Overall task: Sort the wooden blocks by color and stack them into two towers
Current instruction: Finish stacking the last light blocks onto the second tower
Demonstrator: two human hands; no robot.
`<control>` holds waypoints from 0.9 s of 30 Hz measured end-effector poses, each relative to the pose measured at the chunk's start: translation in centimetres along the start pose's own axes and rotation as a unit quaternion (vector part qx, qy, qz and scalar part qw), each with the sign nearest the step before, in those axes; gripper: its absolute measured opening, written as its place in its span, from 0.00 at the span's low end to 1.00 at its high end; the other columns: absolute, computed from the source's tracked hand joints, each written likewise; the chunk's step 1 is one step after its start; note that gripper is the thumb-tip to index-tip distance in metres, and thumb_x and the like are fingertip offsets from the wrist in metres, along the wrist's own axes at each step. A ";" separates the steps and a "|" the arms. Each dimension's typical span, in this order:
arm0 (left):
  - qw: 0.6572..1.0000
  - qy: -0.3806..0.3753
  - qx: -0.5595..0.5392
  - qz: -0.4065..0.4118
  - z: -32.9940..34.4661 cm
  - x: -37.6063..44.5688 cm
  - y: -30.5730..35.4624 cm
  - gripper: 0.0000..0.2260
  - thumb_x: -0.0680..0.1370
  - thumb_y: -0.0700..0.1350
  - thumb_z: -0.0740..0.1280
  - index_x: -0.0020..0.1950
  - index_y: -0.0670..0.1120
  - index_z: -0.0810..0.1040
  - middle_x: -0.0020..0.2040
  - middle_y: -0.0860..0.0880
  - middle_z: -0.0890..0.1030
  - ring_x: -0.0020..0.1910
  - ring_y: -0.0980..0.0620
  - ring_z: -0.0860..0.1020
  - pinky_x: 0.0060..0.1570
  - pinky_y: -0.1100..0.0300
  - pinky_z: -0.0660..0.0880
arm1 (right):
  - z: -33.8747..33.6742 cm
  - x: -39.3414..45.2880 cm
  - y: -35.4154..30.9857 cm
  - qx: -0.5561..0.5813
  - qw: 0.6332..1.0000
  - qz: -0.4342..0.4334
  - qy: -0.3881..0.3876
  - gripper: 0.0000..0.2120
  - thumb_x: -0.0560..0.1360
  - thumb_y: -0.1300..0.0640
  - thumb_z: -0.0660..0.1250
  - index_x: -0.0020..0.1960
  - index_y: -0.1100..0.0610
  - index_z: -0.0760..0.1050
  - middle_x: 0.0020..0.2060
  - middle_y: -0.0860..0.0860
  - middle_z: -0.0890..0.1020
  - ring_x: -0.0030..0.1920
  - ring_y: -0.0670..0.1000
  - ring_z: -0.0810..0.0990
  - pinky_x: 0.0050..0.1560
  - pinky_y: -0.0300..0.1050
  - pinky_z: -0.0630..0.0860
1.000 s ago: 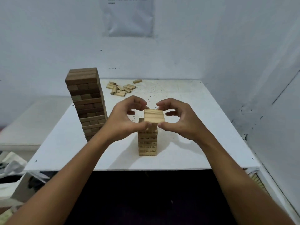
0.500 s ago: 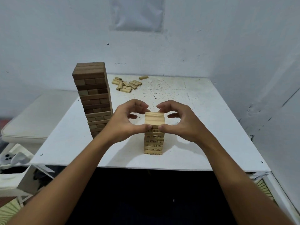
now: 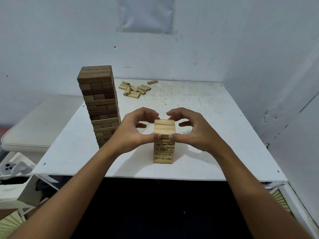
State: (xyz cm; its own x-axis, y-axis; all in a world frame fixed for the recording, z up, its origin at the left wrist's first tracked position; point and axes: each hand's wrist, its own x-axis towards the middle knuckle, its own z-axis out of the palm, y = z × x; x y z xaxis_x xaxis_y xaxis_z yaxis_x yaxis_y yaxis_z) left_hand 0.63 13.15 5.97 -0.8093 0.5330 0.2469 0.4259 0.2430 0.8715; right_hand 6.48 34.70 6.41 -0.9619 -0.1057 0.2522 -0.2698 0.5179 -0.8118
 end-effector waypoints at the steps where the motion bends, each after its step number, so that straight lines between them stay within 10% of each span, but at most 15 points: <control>1: 1.000 0.000 0.000 0.001 0.0 0.0 0.0 0.23 0.63 0.54 0.76 0.56 0.53 0.77 0.53 0.55 0.82 0.57 0.55 0.79 0.57 0.50 0.76 | 0.0 0.0 0.0 0.000 1.000 0.000 -0.001 0.26 0.63 0.51 0.75 0.60 0.44 0.75 0.52 0.41 0.81 0.58 0.44 0.76 0.58 0.46 0.77; 27: 1.000 0.008 0.000 0.000 0.2 -0.3 -0.1 0.23 0.62 0.56 0.75 0.55 0.53 0.79 0.53 0.56 0.82 0.56 0.55 0.79 0.55 0.52 0.78 | 0.0 -0.1 0.3 0.012 1.000 0.003 -0.005 0.27 0.63 0.51 0.75 0.62 0.44 0.75 0.53 0.42 0.80 0.58 0.45 0.77 0.58 0.48 0.77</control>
State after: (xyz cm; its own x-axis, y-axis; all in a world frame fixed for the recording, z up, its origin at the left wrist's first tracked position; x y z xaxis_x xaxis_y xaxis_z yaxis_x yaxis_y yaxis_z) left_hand 0.93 13.11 5.75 -0.8151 0.5205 0.2543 0.4267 0.2426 0.8712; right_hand 6.49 34.87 6.16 -0.9637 -0.1111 0.2428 -0.2655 0.4973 -0.8260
